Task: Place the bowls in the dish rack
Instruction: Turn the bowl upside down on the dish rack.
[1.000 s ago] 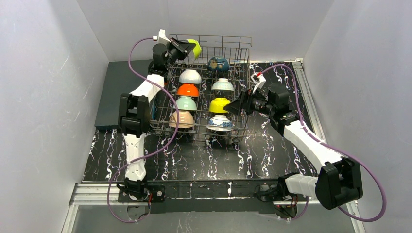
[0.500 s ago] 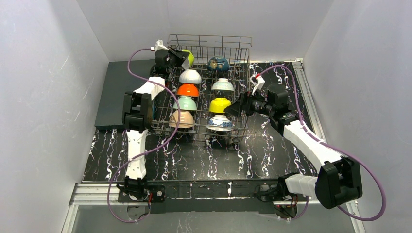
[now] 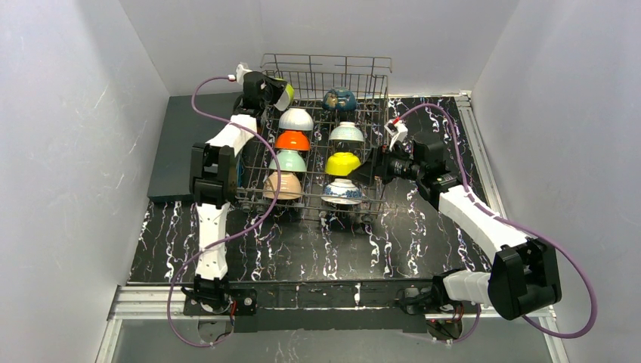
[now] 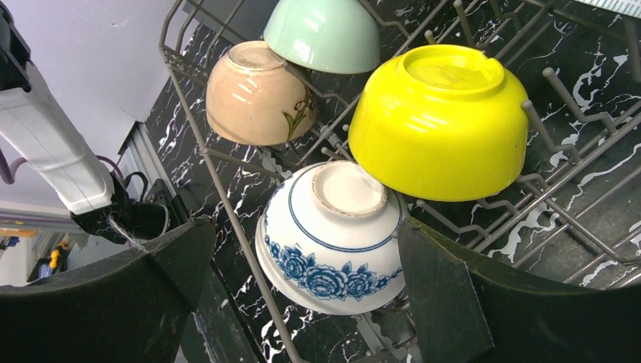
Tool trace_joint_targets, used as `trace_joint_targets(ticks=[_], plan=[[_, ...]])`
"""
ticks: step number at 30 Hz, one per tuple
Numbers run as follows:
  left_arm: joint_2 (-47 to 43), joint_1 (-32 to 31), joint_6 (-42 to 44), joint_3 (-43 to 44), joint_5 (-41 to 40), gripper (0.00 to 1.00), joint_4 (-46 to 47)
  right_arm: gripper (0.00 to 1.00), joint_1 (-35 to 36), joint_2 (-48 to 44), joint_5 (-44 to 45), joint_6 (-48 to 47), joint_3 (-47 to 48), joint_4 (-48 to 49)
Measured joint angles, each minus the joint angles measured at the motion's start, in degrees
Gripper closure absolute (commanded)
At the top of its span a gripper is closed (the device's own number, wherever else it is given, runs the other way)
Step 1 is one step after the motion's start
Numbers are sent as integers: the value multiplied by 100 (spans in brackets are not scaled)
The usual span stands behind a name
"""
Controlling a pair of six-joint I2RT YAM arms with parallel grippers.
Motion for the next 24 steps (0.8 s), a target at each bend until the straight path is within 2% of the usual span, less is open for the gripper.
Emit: trace_joint_targets(ticks=[5, 7, 16, 24], plan=[[-188, -11, -39, 105, -387, 98, -925, 1, -2, 28, -52, -129, 20, -98], [-278, -11, -46, 74, -498, 100, -1196, 1, -2, 39, -74, -166, 46, -144], [-437, -35, -90, -164, -516, 100, -1257, 1, -4, 72, -146, -286, 76, -186], [-374, -33, 422, 208, -442, 100, -1539, 1, -4, 72, -149, -404, 181, -444]])
